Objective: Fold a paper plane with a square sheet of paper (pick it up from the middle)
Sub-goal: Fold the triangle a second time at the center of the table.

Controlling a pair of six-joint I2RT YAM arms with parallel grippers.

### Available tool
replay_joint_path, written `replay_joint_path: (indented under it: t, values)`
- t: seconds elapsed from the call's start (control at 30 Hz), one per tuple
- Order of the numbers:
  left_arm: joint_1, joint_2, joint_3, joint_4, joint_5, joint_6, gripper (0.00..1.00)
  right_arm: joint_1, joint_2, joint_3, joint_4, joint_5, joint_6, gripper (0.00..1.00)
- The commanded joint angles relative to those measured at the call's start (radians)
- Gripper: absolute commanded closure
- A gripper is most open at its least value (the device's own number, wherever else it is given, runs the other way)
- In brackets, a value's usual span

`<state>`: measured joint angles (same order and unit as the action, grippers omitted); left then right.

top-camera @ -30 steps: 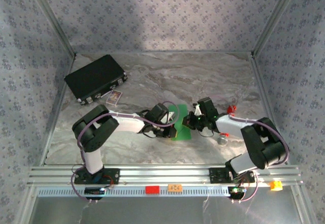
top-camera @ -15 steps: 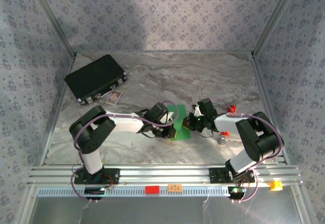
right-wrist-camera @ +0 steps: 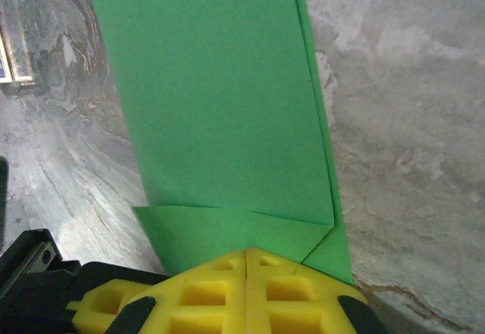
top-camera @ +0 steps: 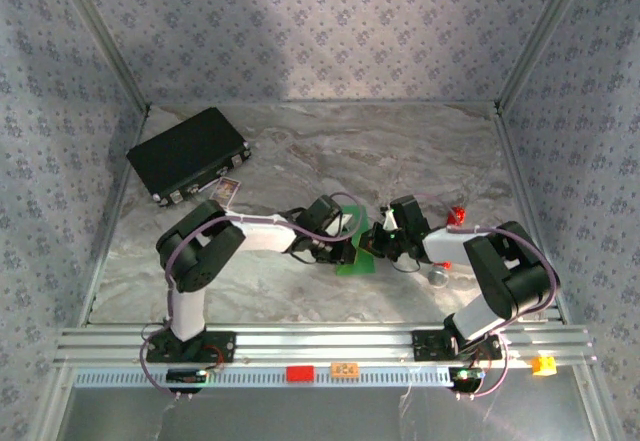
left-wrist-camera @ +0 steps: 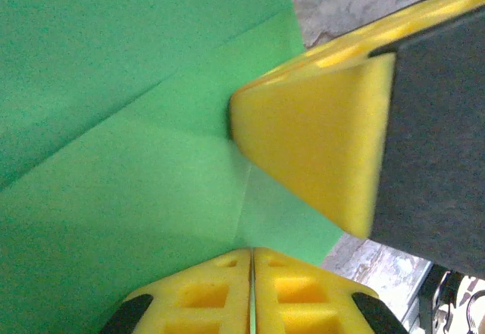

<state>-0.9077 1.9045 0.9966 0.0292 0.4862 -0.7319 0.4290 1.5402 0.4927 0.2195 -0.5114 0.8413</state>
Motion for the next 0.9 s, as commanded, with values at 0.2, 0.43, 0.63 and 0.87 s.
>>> replay_joint_path:
  t: [0.2,0.43,0.63,0.87]
  values:
    - [-0.001,-0.055,-0.066,-0.029,0.021,-0.012,0.88,0.006,-0.003,-0.039,-0.070,0.074,0.013,1.00]
    - [-0.001,-0.122,-0.125,-0.031,0.025,0.008,0.88,0.006,-0.004,-0.039,-0.071,0.077,0.012,1.00]
    - [0.000,-0.135,-0.175,-0.019,0.041,0.002,0.89,0.006,-0.004,-0.041,-0.068,0.079,0.014,1.00]
    - [-0.002,-0.193,-0.215,-0.017,0.027,-0.004,0.90,0.006,-0.003,-0.045,-0.060,0.077,0.016,1.00]
